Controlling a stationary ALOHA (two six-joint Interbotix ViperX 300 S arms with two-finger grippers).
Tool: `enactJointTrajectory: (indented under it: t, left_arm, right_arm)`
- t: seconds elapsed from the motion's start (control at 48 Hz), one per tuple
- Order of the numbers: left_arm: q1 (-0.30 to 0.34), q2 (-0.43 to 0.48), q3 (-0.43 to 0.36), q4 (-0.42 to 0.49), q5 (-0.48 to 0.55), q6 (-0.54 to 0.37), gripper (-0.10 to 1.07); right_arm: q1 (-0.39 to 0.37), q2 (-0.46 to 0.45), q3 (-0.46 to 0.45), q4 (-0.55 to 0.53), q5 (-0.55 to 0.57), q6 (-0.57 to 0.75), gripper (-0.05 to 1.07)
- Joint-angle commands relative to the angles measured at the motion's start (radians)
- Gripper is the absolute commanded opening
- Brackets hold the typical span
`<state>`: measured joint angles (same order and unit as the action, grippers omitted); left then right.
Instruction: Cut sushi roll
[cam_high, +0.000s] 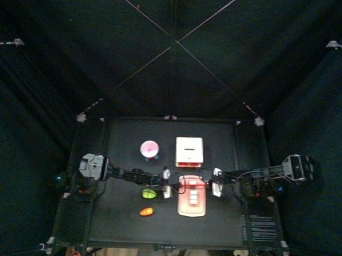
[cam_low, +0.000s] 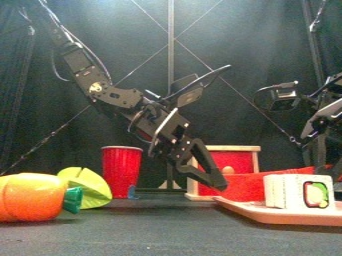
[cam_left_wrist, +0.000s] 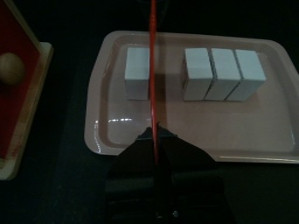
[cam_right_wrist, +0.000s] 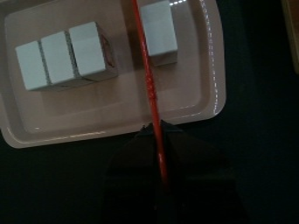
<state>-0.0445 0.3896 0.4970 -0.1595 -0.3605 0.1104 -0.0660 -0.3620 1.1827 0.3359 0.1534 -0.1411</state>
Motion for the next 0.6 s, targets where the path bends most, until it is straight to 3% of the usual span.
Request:
enactJointTrajectory:
  t: [0.0,0.271,0.583]
  left_arm:
    - [-0.012,-0.052,-0.012,0.003,-0.005,-0.003,0.29]
    - [-0.031,-0.072,-0.011,0.011,-0.005,-0.002,0.29]
    - [-0.031,-0.078,-0.014,0.017,-0.018,-0.002,0.29]
  right_arm:
    - [0.015,-0.043,-0.018,0.0,-0.003,0.003,0.4]
    - [0.055,-0.124,-0.014,0.005,-0.003,0.005,0.4]
    - [0.06,-0.137,0.012,0.011,-0.034,0.005,0.4]
